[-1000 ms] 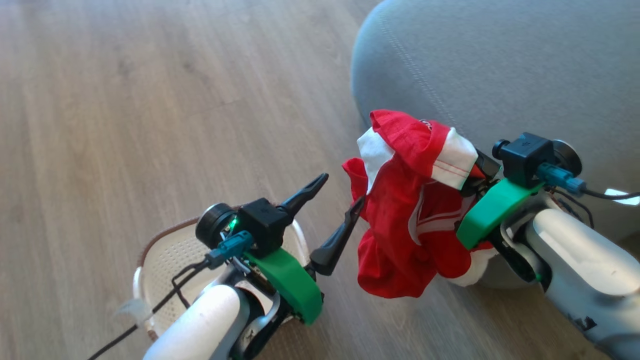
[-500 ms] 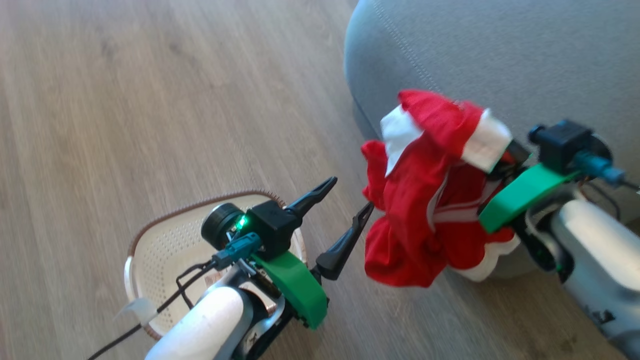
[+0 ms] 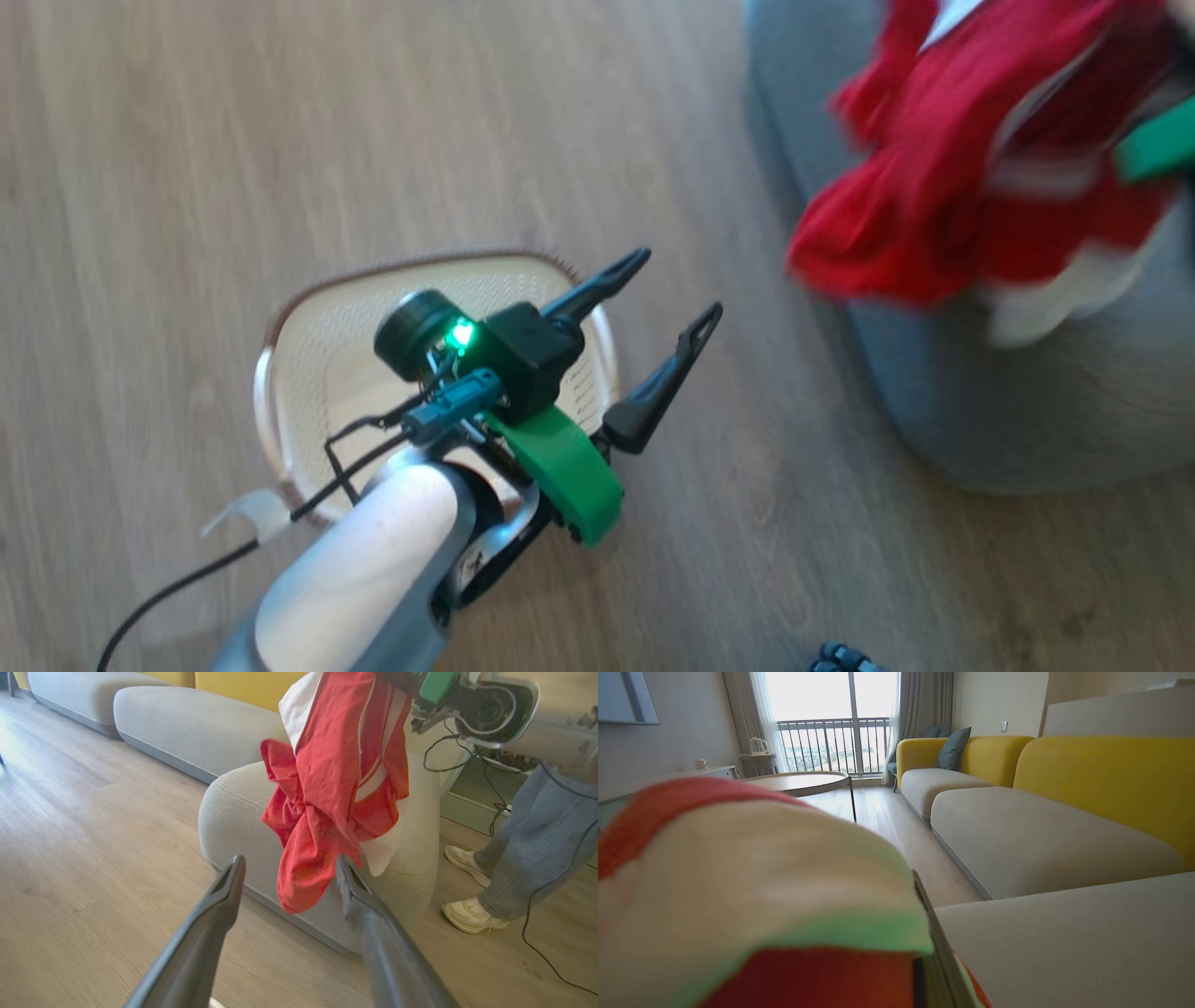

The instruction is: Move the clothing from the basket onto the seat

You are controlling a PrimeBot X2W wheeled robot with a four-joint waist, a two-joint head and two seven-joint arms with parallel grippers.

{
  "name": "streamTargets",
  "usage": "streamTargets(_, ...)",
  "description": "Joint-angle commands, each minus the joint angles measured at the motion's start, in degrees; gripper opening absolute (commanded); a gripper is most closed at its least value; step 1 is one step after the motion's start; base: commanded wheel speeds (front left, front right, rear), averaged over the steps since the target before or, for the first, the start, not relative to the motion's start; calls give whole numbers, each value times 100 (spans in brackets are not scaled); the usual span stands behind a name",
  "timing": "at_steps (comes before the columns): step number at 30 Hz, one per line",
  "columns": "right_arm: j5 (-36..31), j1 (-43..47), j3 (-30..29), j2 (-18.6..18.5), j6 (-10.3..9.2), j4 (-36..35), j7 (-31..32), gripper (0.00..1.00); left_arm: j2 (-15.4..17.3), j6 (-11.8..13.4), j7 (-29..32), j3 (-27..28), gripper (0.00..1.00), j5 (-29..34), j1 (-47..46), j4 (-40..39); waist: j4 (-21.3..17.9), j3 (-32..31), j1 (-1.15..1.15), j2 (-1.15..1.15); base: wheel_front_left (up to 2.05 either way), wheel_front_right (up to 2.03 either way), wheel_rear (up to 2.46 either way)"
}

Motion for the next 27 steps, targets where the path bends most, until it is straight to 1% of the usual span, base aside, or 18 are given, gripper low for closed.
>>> streamTargets(1,83,-319,-206,-262,40,-37,36,0,22,-22,-25,181,100,57,-285,-193,422,447,-1,0,0,0,0)
streamTargets(4,161,-850,-647,-418,40,228,158,0,-26,-33,-79,182,100,66,-405,-167,665,713,-1,0,0,0,0)
streamTargets(7,191,-1433,-1235,-618,40,560,302,0,-105,-24,-146,178,100,54,-479,-157,936,966,-1,0,0,0,0)
streamTargets(14,-233,-2864,-2309,-1356,40,1267,780,0,-214,-40,-342,115,100,4,-497,-88,1503,1270,-1,0,0,0,0)
streamTargets(18,-629,-3497,-2897,-1756,40,1703,1071,0,-185,-36,-388,90,100,-9,-446,-119,1713,1358,-1,0,0,0,0)
streamTargets(20,-936,-3616,-3187,-1939,40,2013,1229,0,-155,-28,-371,78,100,-6,-429,-191,1770,1478,-1,0,0,0,0)
streamTargets(22,-1215,-3578,-3504,-2063,40,2316,1241,0,-130,-14,-341,57,100,12,-422,-271,1799,1619,-1,0,0,0,0)
streamTargets(25,-1476,-3324,-4046,-2143,40,2817,1086,0,-71,23,-253,47,100,61,-449,-419,1767,1880,-1,0,0,0,0)
streamTargets(27,-1681,-3078,-4418,-2097,40,3196,882,0,-27,43,-185,43,100,96,-478,-510,1720,2024,-1,0,0,0,0)
